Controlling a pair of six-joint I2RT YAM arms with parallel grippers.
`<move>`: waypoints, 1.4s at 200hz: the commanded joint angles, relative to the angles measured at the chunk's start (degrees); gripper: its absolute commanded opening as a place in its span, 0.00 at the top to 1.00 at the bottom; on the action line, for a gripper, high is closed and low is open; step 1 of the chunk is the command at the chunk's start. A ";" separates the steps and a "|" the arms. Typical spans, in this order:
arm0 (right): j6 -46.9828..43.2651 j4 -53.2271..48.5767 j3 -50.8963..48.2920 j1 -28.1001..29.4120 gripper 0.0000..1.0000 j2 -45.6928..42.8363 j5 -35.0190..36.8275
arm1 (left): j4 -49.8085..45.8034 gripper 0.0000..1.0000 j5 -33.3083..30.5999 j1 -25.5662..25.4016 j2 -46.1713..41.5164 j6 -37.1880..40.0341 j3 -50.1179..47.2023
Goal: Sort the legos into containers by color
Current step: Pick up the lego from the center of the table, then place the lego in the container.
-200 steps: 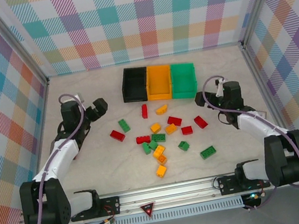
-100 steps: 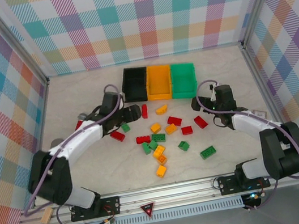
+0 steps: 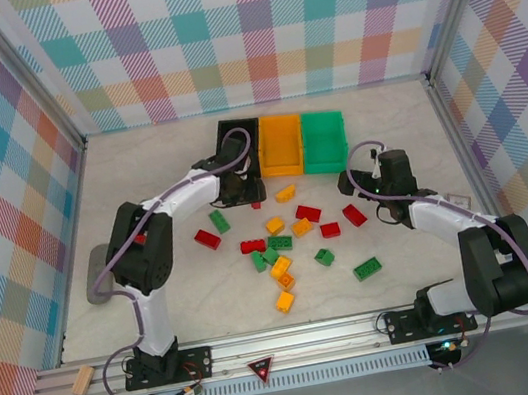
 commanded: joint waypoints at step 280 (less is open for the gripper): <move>0.05 -1.88 4.32 0.46 0.01 5.27 0.38 | -7.68 0.82 0.07 -3.05 9.05 2.38 28.48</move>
